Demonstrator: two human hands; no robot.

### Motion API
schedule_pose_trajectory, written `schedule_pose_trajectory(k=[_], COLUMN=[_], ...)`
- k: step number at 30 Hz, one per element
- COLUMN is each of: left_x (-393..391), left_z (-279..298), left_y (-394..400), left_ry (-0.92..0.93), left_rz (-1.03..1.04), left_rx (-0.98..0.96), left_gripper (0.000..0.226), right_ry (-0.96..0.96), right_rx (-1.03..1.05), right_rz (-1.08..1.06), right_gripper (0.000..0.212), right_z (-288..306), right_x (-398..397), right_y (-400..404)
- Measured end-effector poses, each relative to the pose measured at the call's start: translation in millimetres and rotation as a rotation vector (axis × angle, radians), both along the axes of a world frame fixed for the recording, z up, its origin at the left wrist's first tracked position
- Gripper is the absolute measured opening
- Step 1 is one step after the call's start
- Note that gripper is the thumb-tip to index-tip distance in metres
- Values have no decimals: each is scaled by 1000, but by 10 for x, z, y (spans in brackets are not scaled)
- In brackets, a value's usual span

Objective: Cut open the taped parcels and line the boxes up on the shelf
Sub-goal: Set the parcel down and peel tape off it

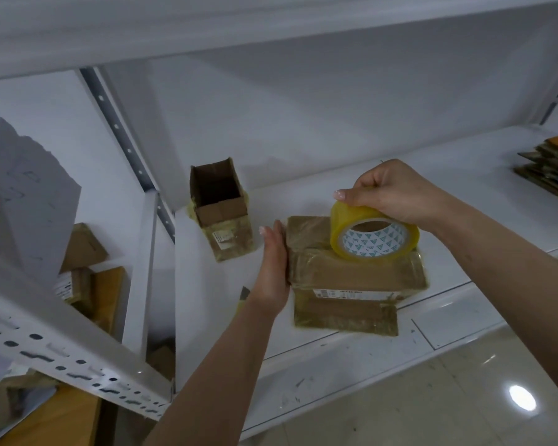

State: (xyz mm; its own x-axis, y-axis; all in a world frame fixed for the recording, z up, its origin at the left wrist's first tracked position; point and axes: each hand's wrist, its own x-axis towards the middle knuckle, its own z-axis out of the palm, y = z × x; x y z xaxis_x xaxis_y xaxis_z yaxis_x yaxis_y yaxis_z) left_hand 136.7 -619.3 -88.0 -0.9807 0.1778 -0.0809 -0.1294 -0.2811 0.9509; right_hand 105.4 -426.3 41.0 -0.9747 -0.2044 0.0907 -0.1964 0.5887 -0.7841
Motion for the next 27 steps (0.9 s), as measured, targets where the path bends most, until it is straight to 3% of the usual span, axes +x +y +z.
schedule_pose_trajectory(k=[2,4,8,12,17,20,24,27], left_x=[13,13,-67,-193,-292,-346,-378,-417], left_z=[11,42,188,269,159,220,433,666], left_y=[-55,-134,-172,5,-90,-61,-61,-59], left_ry=[44,111,615,727,713,655,658,621], left_rz=[-11,36,-72,-215,-221,-226,-287,-371], left_rx=[-23,-208,-881,-1335,-1485,-1476,-1418,-1422], left_gripper=[91,94,140,153,153,140,125,121], right_ry=[-2,3,7,-101,-247,-266,-194,-108], right_rx=[2,7,13,55,-27,-84,-203,-366], right_rz=[14,27,45,175,324,324,346,289], right_gripper=[43,43,47,69,59,76,43,39], right_z=[-10,-9,-5,42,-93,-160,-102,9], right_x=[-17,-30,-49,-28,24,25,49,-2], right_y=[-11,-12,1,45,120,141,303,385])
